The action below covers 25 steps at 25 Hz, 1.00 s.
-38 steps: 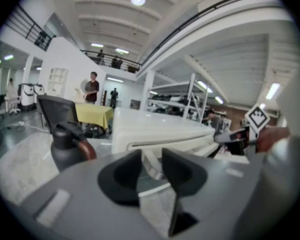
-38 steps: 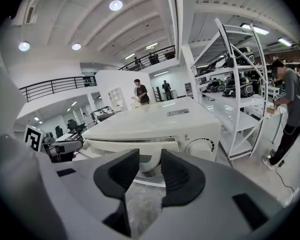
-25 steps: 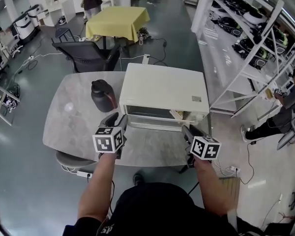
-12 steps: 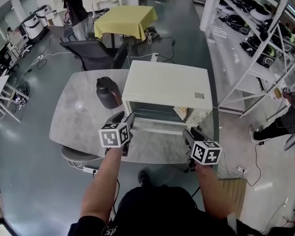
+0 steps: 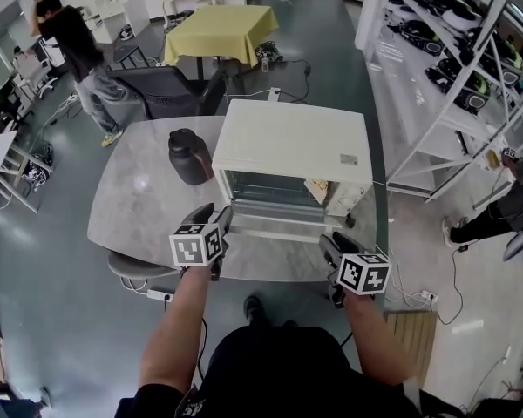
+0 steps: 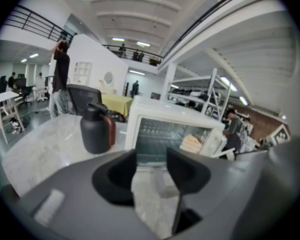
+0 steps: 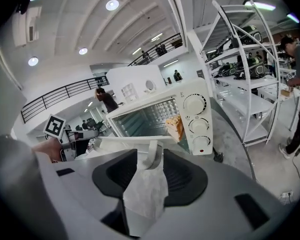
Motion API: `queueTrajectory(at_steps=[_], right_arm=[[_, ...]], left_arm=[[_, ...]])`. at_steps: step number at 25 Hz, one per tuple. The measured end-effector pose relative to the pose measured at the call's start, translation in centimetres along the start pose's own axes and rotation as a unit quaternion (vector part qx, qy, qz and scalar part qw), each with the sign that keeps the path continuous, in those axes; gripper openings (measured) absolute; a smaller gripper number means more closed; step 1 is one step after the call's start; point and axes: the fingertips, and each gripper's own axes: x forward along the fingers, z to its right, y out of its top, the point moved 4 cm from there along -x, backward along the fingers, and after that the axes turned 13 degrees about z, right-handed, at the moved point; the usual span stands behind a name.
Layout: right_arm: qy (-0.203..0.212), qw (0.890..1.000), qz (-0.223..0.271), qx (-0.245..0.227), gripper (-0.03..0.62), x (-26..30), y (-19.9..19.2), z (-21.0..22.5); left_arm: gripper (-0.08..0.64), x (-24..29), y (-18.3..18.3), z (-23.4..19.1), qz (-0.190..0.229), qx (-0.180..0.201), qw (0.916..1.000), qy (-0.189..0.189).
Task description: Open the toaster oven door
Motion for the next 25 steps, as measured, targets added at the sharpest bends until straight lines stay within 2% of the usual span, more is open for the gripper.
queueTrajectory(at_steps=[5, 11, 18, 25], right_arm=[[-0.012, 0.999, 0.024, 0.023, 0.155, -2.5, 0.5, 1.4], [-0.008, 0.999, 0.036, 0.022, 0.155, -2.6, 2.1, 1.3], [-0.003, 1.0, -0.017, 0.016, 0.155, -1.3, -1.3, 0.4], [-0.015, 0.998, -0.059, 0.024, 0.155, -1.8, -4.4, 1.7]], left_arm=[[0.196, -0.8, -1.3, -0.1, -0.002, -0.001, 1.0, 0.0], [0.199, -2.4, -3.1, -0.1, -0.014, -0.015, 0.9998, 0.001], [0.198, -3.9, -5.8, -0.1, -0.03, -0.02, 0.9993, 0.009], [0.196, -4.8, -8.1, -0.2, -0.04, -0.025, 0.9987, 0.022]])
